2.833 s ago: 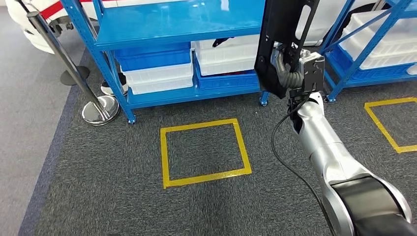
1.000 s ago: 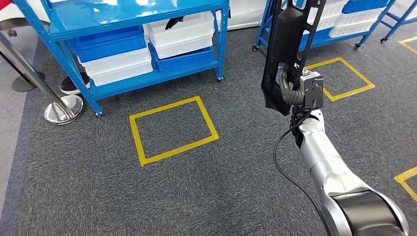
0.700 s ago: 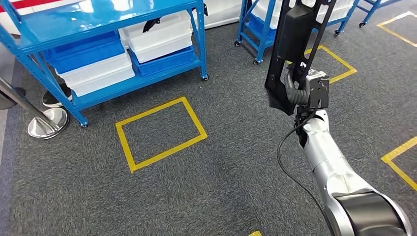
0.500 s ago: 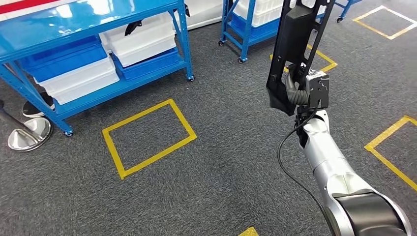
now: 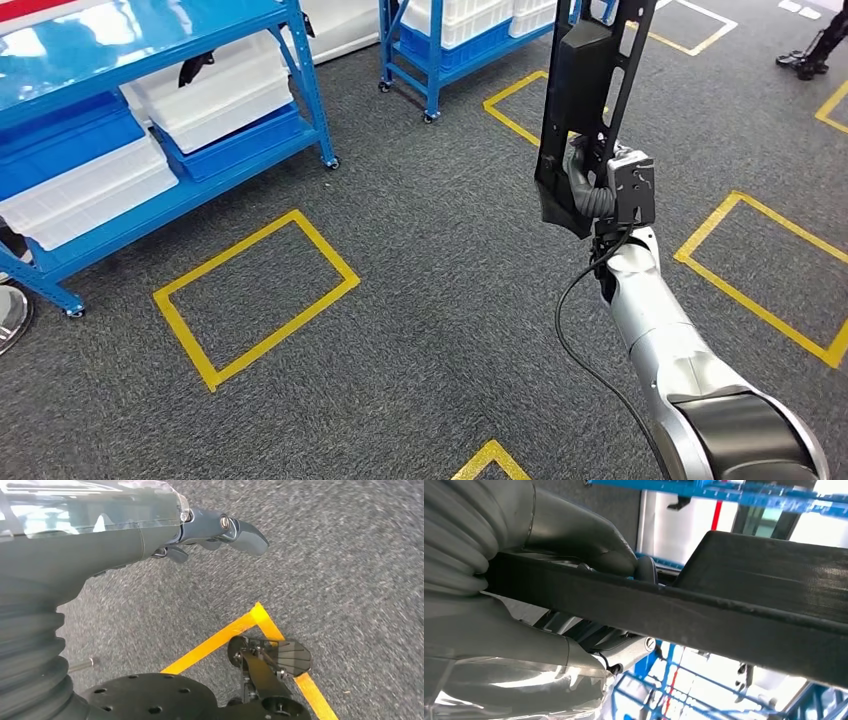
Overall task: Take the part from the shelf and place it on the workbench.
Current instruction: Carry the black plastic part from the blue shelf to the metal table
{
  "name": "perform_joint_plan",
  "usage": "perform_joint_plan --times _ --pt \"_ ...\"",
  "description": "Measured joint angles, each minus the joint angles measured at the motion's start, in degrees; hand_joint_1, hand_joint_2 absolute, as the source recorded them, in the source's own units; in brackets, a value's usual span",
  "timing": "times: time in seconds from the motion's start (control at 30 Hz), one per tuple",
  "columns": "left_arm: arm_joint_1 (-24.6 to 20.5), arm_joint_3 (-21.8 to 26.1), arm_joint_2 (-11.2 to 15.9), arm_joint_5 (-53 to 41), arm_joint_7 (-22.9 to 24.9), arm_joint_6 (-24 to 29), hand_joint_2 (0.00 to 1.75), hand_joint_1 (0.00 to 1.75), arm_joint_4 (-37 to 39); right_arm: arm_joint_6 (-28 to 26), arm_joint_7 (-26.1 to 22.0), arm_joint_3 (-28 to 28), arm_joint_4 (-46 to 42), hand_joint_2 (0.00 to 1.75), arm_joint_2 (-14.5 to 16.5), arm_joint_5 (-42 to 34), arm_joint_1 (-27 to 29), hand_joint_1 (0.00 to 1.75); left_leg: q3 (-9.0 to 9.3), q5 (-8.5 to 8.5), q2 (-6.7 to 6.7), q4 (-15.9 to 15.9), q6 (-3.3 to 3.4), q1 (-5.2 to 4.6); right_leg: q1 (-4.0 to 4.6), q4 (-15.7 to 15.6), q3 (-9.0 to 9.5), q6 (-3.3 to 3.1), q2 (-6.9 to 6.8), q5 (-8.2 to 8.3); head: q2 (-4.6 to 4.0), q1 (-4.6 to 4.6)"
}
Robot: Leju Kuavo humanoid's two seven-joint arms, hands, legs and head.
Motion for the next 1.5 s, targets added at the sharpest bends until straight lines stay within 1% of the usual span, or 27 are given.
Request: perform_joint_plan --times 0.07,0.1,0.13,0.2,0.27,0.33,0.37,0.43,0.5,0.57,0.63,0.7,0.73,0.8,0.87,0.93,0.97,1.03,1.1,1.13,1.23,1.3,1.37,1.4,1.43,1.47,1.5 --pt "-0.1 0.0 0.0 0.0 0.0 -0.1 1.75 0.0 0.0 0.0 -0.1 0.0 0.0 1.75 0.1 0.0 -0.1 1.75 -0.02 -0.64 1.14 0.7 -0.61 -0.25 0.3 -6.5 3.63 -0.48 -2.48 2.08 0.01 0.01" --pt "-0.1 0.0 -0.1 0.0 0.0 -0.1 1.75 0.0 0.0 0.0 -0.1 0.0 0.0 1.75 0.2 0.0 -0.1 1.75 0.01 -0.91 1.65 1.0 -0.96 -0.4 0.53 -8.0 4.37 -0.89 -3.25 2.3 0.01 0.0" --pt "-0.1 0.0 -0.1 0.0 -0.1 -0.1 1.75 0.0 0.0 0.0 -0.2 0.0 0.0 1.75 0.2 0.0 0.0 1.75 0.05 -1.09 2.19 1.1 -1.32 -0.57 0.78 -8.2 4.31 -1.37 -3.45 2.08 0.01 0.0" --pt "-0.1 0.0 -0.1 0.0 -0.1 -0.2 1.75 0.0 0.0 -0.1 -0.2 0.0 -0.1 1.75 0.3 0.1 0.0 1.75 0.21 -1.41 3.3 1.2 -1.95 -0.55 0.8 -8.3 4.04 -2.13 -2.08 2.28 0.01 -0.02" --pt "-0.1 0.0 -0.1 0.0 -0.1 -0.5 1.75 0.0 0.0 -0.1 -0.2 0.0 -0.2 1.75 0.4 0.1 0.0 1.75 -0.4 -3.17 1.81 3.1 -2.5 -0.26 0.57 -8.5 3.97 -2.89 -0.77 2.56 0.01 -0.03" --pt "0.0 0.0 -0.1 0.0 0.0 -1.0 1.75 0.0 0.0 -0.1 -0.2 0.0 -0.2 1.75 0.6 0.1 0.0 1.75 -3.11 -7.02 -1.43 9.6 -2.82 0.02 0.51 -8.6 3.88 -3.46 0.48 2.77 0.01 -0.03" --pt "0.1 0.0 -0.1 0.0 0.1 -1.2 1.75 0.0 0.0 -0.2 -0.2 0.0 -0.2 1.75 0.7 0.1 0.1 1.75 -4.96 -8.83 -2.36 13.7 -2.86 0.07 0.59 -8.6 3.79 -3.63 1.18 2.82 0.01 -0.03" --pt "0.2 0.0 -0.1 0.1 0.3 -1.5 1.75 0.0 0.0 -0.3 -0.1 0.0 -0.3 1.75 0.8 0.3 0.7 1.75 -7.11 -9.72 -2.93 18.2 -2.81 0.05 0.81 -8.6 3.7 -3.79 2.76 2.91 0.01 -0.03" --pt "0.2 0.0 -0.1 0.2 0.4 -1.7 1.75 0.0 0.0 -0.3 -0.1 -0.1 -0.5 1.75 0.9 0.5 1.3 1.75 -5.31 -6.32 -3.47 14.0 -2.36 0.02 0.95 -8.5 3.72 -3.76 4.47 2.98 0.0 -0.03" --pt "0.3 0.0 -0.1 0.2 0.5 -2.0 1.75 0.0 0.0 -0.4 -0.1 -0.1 -0.9 1.75 1.0 0.7 1.7 1.75 -1.92 -2.68 -5.93 6.2 -1.54 0.04 0.97 -8.4 3.63 -3.52 6.07 3.12 0.0 -0.03" --pt "0.4 0.0 -0.1 0.2 0.3 -2.4 1.75 0.0 0.0 -0.4 -0.1 -0.1 -1.3 1.75 1.0 0.8 1.9 1.75 -0.16 -1.83 -7.74 2.2 -1.06 0.0 0.73 -8.4 3.22 -2.88 7.44 3.48 0.01 -0.03" --pt "0.3 0.0 -0.1 0.2 -0.1 -2.8 1.75 0.0 0.0 -0.6 0.1 -0.3 -1.5 1.75 0.8 0.9 2.1 1.75 0.29 -1.75 -6.91 1.3 -0.82 0.01 0.48 -8.7 2.85 -1.96 8.7 3.98 0.01 -0.03" --pt "0.3 0.0 -0.2 0.2 -0.2 -2.9 1.75 0.0 0.0 -0.7 0.2 -0.4 -1.7 1.75 0.7 0.9 2.1 1.75 0.49 -1.4 -6.17 0.8 -0.58 0.06 0.54 -8.6 2.66 -1.62 8.23 3.95 0.01 -0.02" --pt "0.2 0.0 -0.4 0.2 -0.4 -3.1 1.75 0.0 0.0 -0.7 0.4 -0.6 -1.8 1.75 0.4 1.0 1.9 1.75 0.9 -0.66 -4.63 -0.4 0.04 0.19 0.83 -5.8 1.22 -1.19 5.09 2.09 0.0 -0.01" --pt "0.3 0.0 -0.4 0.2 -0.5 -3.2 1.75 0.0 0.0 -0.7 0.6 -0.7 -1.8 1.75 0.2 1.1 1.6 1.75 0.9 -0.49 -3.19 -0.6 0.35 -0.04 0.73 1.2 -2.04 -0.84 1.96 -1.56 0.0 0.0" --pt "0.4 0.0 -0.4 0.2 -0.5 -3.4 1.75 0.0 0.0 -0.7 0.7 -0.9 -1.7 1.75 0.1 1.1 1.7 1.75 0.85 -0.58 -1.68 -0.5 0.3 -0.08 0.32 6.5 -4.4 -0.31 1.27 -3.23 0.0 0.0" --pt "0.4 0.0 -0.4 0.2 -0.5 -3.5 1.75 0.0 0.0 -0.7 0.7 -1.0 -1.7 1.75 0.1 1.1 1.8 1.75 0.85 -0.69 -0.94 -0.4 0.2 -0.06 0.08 6.2 -4.11 -0.06 1.08 -2.57 0.0 0.0" --pt "0.4 0.0 -0.5 0.2 -0.5 -3.6 1.75 0.0 0.0 -0.8 0.7 -1.2 -1.7 1.75 0.0 1.2 1.6 1.75 0.86 -1.18 0.45 0.1 -0.29 -0.01 -0.25 -0.2 -0.49 0.3 -0.39 0.6 0.0 0.0" --pt "0.2 0.0 -0.6 0.2 -0.7 -3.8 1.75 0.0 0.0 -0.9 0.7 -1.3 -1.7 1.75 0.0 1.5 1.0 1.75 0.74 -1.98 1.63 0.9 -1.08 -0.3 0.01 -6.3 2.87 -0.08 -2.45 2.49 0.01 -0.01" --pt "0.2 0.0 -0.5 0.2 -0.8 -3.9 1.75 0.0 0.0 -1.0 0.8 -1.4 -1.6 1.75 0.0 1.8 0.6 1.75 0.74 -2.31 2.17 1.2 -1.46 -0.48 0.2 -7.7 3.47 -0.5 -2.92 2.63 0.01 -0.03" --pt "-0.1 0.0 -0.6 0.1 -1.4 -4.4 1.75 0.0 0.0 -1.2 1.5 -1.6 -0.7 1.75 -0.2 2.5 -1.1 1.75 0.89 -3.0 3.3 1.6 -2.33 -0.38 0.42 -7.7 3.09 -1.92 -1.03 2.53 0.01 -0.03" --pt "-0.3 -0.1 -0.6 -0.5 -1.6 -4.9 1.75 0.0 0.0 -1.7 2.0 -1.6 0.1 1.75 -0.4 3.3 -2.6 1.75 -0.23 -5.09 1.08 4.3 -2.72 -0.03 0.31 -7.9 3.04 -2.66 0.17 2.67 0.01 -0.03" --pt "-0.5 -0.6 -0.7 -1.2 -1.4 -5.5 1.75 0.0 0.0 -2.3 2.1 -1.7 0.7 1.75 -0.6 3.7 -3.6 1.75 -3.49 -8.8 -1.89 11.5 -2.76 0.13 0.36 -7.9 3.05 -3.08 1.31 2.72 0.01 -0.03" --pt "-0.5 -0.9 -0.7 -1.6 -1.3 -5.8 1.75 0.0 0.0 -2.5 2.0 -1.8 1.0 1.75 -0.8 3.8 -3.7 1.75 -5.41 -10.25 -2.52 15.4 -2.7 0.13 0.5 -7.9 3.05 -3.17 1.97 2.72 0.0 -0.02" --pt "-0.6 -1.2 -0.7 -1.9 -1.1 -6.0 1.75 0.0 0.0 -2.5 2.0 -1.9 1.1 1.75 -1.0 3.8 -3.6 1.75 -6.8 -10.71 -2.79 18.0 -2.57 0.1 0.65 -7.9 3.06 -3.21 2.73 2.73 0.0 -0.02" --pt "-0.6 -1.4 -0.7 -2.0 -1.0 -6.2 1.75 0.0 0.0 -2.5 2.0 -2.0 1.2 1.75 -1.2 3.8 -3.4 1.75 -7.31 -9.99 -2.94 18.5 -2.36 0.07 0.8 -7.8 3.07 -3.23 3.58 2.74 0.0 -0.02" --pt "-0.7 -1.6 -0.7 -2.2 -0.8 -6.4 1.75 0.0 0.0 -2.6 2.0 -2.1 1.3 1.75 -1.4 3.9 -3.2 1.75 -6.77 -8.22 -3.21 16.7 -2.06 0.03 0.9 -7.8 3.09 -3.24 4.46 2.75 0.0 -0.02"
